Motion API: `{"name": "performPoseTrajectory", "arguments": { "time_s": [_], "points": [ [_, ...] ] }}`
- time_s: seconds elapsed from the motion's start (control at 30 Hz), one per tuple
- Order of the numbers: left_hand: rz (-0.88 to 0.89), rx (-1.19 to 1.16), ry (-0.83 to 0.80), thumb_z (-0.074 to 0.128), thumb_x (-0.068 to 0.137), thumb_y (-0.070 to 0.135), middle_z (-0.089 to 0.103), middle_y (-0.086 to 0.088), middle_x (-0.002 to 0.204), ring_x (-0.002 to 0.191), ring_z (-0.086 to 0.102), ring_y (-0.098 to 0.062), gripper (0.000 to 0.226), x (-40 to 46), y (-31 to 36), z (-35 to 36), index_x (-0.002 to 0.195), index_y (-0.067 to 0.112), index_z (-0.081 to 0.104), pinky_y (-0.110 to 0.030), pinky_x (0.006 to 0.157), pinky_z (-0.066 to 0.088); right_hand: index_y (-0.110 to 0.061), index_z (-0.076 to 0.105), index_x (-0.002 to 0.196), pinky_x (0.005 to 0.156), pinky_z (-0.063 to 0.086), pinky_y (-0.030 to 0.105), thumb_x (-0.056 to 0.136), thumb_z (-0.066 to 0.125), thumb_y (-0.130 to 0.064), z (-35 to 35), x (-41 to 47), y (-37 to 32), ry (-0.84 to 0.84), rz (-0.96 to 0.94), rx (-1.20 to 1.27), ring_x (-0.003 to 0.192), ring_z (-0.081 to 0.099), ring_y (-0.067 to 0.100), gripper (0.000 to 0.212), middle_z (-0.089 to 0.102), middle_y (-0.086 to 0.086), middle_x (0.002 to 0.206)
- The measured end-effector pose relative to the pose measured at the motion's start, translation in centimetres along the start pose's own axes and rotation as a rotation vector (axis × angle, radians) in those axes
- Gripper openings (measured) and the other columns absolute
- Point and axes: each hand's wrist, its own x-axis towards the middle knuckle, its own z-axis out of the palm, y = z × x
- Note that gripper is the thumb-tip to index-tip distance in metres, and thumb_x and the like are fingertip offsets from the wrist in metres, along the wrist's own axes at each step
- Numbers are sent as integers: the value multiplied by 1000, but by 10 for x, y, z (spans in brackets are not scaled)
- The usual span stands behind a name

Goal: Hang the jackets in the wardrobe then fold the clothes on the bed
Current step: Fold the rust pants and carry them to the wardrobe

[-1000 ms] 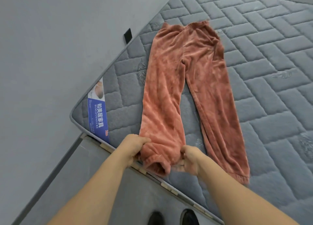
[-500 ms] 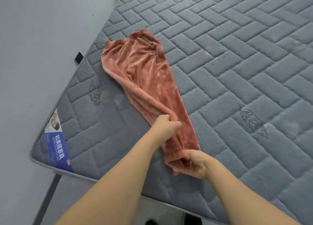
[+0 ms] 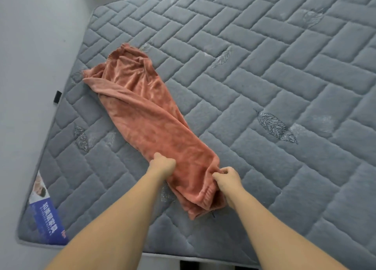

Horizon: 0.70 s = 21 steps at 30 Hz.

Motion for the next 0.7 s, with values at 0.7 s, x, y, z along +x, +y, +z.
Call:
{"name": "performPoseTrajectory", "arguments": {
  "time_s": [0.7],
  "points": [
    [-244,-548,-310,80,77,40,61,-10,122,100,61,-25,72,53,-56,-13,130,3,47,-37,86,50,-14,50,122,95,43,38,89,44,-23,47,19,-44,95,117,-1239,120,53,29,35,53,10,131]
  ]
}}
